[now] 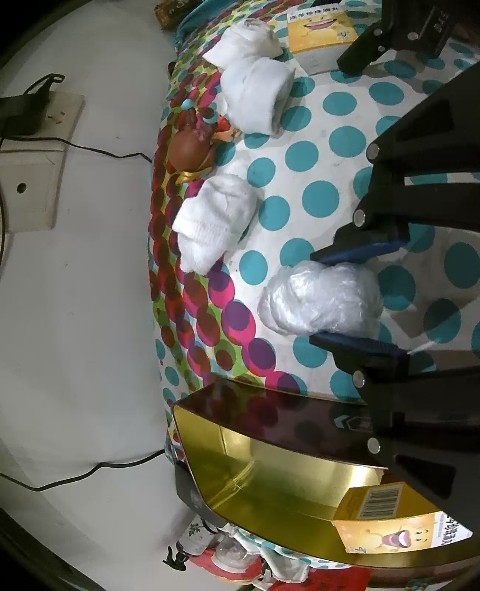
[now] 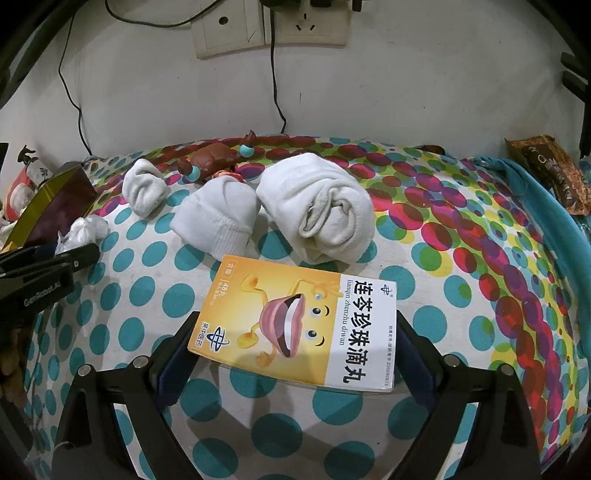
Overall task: Organize objects
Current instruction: 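Grasp another plastic-wrapped white bundle with the left gripper, then carry the wrapped bundle with the left gripper into the gold tray and release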
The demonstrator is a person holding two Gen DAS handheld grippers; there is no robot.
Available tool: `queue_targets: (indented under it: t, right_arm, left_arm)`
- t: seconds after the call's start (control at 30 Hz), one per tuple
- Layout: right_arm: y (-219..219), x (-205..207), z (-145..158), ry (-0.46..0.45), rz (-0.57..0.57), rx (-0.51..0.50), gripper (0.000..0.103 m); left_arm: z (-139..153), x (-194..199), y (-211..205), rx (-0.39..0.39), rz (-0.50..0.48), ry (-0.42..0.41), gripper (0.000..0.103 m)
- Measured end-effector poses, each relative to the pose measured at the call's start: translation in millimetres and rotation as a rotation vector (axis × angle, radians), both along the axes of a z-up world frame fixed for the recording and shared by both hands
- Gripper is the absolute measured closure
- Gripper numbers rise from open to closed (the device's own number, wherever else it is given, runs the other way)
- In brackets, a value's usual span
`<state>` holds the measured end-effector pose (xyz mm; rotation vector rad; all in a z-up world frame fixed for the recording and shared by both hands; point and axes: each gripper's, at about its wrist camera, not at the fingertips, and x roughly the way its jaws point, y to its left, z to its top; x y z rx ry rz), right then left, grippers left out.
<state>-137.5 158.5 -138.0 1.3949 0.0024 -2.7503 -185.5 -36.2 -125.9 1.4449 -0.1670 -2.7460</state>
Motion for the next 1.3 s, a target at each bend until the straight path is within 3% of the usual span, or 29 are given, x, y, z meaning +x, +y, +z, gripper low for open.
queue_targets:
  t: [0.57, 0.93, 1.3]
  right_arm:
    - [0, 0, -1, -0.002, 0.000, 0.008, 0.009]
    - [0, -1, -2, -0.006, 0.001, 0.025, 0.009]
    - [0, 0, -3, -0.004, 0.000, 0.026, 0.009]
  left_arm:
    - [44, 34, -16, 0.011, 0.018, 0.071, 0.067]
    - [64, 59, -74, 0.021, 0.126, 0.097, 0.067]
    - [62, 71, -131, 0.015, 0.226, 0.090, 0.067]
